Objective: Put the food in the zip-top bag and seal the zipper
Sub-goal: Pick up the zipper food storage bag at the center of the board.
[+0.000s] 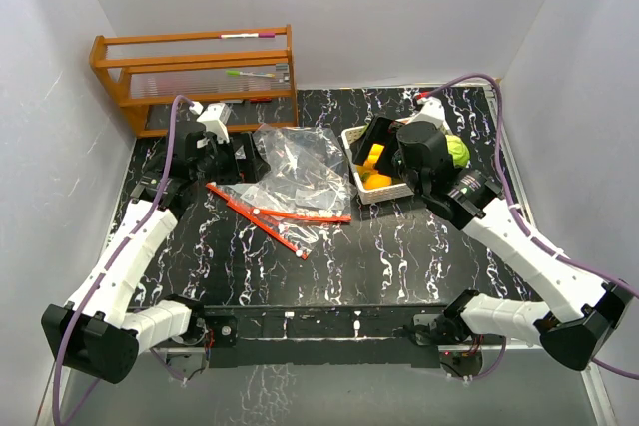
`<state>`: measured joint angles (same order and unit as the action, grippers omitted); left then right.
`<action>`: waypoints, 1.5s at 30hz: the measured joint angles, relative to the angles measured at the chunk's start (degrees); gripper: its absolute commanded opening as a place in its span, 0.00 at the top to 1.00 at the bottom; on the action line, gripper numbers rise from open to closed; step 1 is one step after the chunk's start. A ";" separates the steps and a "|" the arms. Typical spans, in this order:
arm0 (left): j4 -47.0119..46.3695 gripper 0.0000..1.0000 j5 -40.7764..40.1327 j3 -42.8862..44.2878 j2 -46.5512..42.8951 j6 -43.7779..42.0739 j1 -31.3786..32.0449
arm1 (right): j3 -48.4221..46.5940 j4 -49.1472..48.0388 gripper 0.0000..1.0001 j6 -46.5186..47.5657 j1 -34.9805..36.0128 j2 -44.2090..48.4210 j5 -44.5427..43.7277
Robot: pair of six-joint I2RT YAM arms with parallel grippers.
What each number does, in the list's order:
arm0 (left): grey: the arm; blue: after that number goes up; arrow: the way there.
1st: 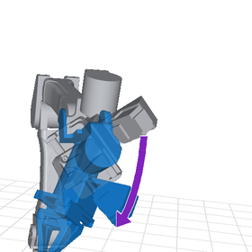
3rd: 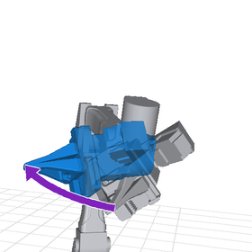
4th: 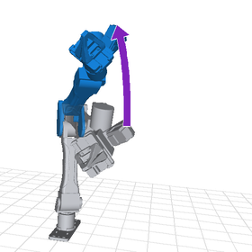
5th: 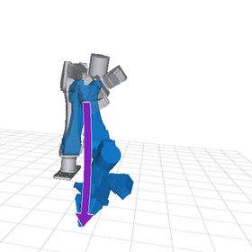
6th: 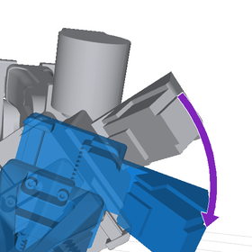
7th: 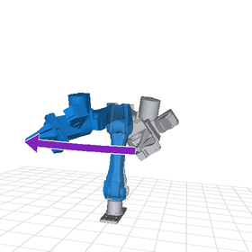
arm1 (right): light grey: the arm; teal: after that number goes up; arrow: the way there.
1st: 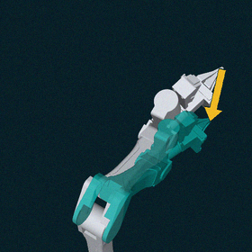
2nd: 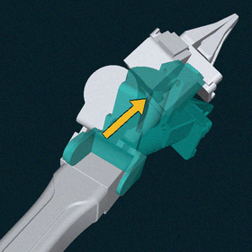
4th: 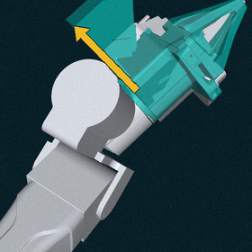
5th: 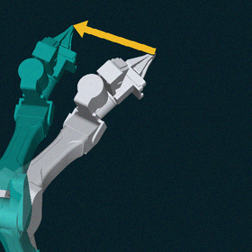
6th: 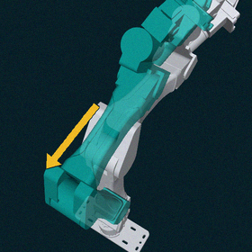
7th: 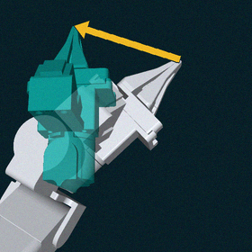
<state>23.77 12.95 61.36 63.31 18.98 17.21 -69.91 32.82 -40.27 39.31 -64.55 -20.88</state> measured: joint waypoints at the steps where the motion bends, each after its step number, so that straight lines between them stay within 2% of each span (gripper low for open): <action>1: -0.02 0.03 -0.04 0.00 0.00 -0.04 0.00 | 0.26 -0.57 0.02 0.52 -0.02 0.13 0.15; 7: 0.83 0.03 -1.03 -0.44 -0.20 -0.13 0.00 | 5.64 -7.96 0.02 8.04 -0.04 3.80 5.84; 12: 3.41 0.03 -5.84 -0.85 -2.40 0.55 -0.02 | 6.99 -13.16 0.03 13.60 -0.04 4.07 12.55; 16: 6.91 0.03 -11.76 -0.85 -4.33 1.38 -1.07 | 6.54 -16.24 0.07 14.91 0.09 -0.31 18.27; 21: 9.46 0.03 -15.19 -1.73 -5.09 1.38 -7.28 | 6.23 -18.56 0.08 14.97 3.63 -10.32 21.77; 25: 9.60 0.03 -15.23 -3.45 -5.79 1.40 -10.75 | 5.92 -19.15 0.10 15.39 7.72 -16.79 21.11; 28: 9.68 0.03 -15.43 -4.26 -5.77 1.42 -10.88 | 4.96 -19.47 0.13 15.87 9.60 -20.59 19.93; 38: 7.93 0.03 -15.87 -7.82 -5.81 1.62 -11.10 | 2.93 -20.26 0.12 18.38 16.68 -33.07 11.10; 45: 6.97 0.03 -15.30 -8.04 -5.77 1.60 -11.10 | 2.19 -21.53 0.12 19.17 17.42 -36.98 6.08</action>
<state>30.74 -2.35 53.32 57.54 20.58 6.11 -67.72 11.29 -21.10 56.73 -101.54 -14.81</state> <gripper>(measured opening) 0.972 0.885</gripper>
